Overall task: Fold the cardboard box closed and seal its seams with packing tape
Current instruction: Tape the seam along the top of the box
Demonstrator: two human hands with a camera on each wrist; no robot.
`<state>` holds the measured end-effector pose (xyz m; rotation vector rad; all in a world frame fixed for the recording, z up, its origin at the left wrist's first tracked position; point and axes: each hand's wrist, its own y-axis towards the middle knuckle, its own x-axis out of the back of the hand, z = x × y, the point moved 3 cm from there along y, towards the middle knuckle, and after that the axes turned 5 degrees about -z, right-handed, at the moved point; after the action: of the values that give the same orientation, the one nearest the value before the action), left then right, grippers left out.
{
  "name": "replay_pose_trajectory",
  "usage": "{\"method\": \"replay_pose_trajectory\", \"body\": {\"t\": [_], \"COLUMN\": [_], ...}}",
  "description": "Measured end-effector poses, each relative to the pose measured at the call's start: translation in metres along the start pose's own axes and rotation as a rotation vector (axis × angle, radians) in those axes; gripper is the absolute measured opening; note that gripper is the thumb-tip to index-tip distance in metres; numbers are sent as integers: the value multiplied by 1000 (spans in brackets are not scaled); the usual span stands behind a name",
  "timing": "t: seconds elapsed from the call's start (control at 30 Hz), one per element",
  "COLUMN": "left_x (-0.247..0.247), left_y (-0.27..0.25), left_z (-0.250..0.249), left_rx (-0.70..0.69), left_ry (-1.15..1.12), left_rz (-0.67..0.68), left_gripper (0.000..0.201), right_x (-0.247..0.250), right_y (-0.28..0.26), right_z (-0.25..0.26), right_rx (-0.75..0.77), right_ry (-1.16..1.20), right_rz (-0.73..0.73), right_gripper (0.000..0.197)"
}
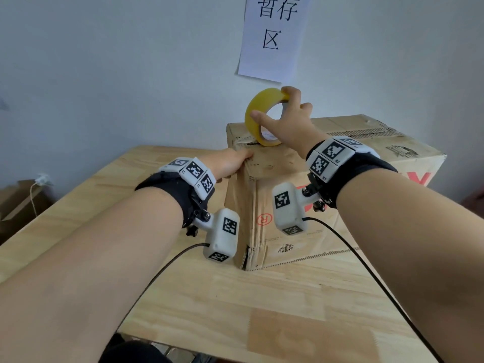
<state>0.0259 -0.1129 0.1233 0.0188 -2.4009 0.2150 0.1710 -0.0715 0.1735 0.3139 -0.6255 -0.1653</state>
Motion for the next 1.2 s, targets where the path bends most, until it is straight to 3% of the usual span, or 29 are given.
{"method": "replay_pose_trajectory", "body": {"t": [0.07, 0.13, 0.17, 0.23, 0.33, 0.4, 0.5, 0.6, 0.83, 0.97, 1.1, 1.2], "left_x": [4, 6, 8, 8, 8, 17, 37, 50, 43, 44, 48, 46], "left_y": [-1, 0, 1, 2, 8, 9, 5, 1, 13, 17, 17, 15], "left_z": [-4, -11, -15, -19, -12, -6, 8, 18, 12, 4, 8, 11], "left_rx": [-33, -153, -212, -249, -193, -190, -177, -163, -265, -302, -298, -319], "left_ry": [43, 3, -35, -27, 72, 73, 167, 310, 489, 516, 650, 656], "left_rz": [6, -50, -76, -39, 29, 79, 122, 73, 38, 92, 7, -3], "left_gripper": [49, 26, 24, 45, 92, 100, 85, 72, 62, 68, 50, 51], "right_x": [1, 2, 3, 3, 3, -1, -14, -25, -22, -20, -22, -23], "right_y": [1, 1, 1, 2, 2, 1, -3, -3, 2, 3, 2, 2], "right_z": [1, 2, 3, 5, 9, 13, 28, 38, 35, 32, 33, 36], "right_rx": [-2, -24, -33, -42, -62, -71, -57, -42, -60, -79, -116, -97], "right_ry": [1, 17, 31, 53, 46, 33, -2, -48, 68, 145, 156, 127], "right_rz": [16, 53, 71, 79, 35, 25, 47, 39, 24, 13, -9, -14], "right_gripper": [86, 87, 89, 90, 83, 81, 87, 95, 94, 90, 81, 80]}}
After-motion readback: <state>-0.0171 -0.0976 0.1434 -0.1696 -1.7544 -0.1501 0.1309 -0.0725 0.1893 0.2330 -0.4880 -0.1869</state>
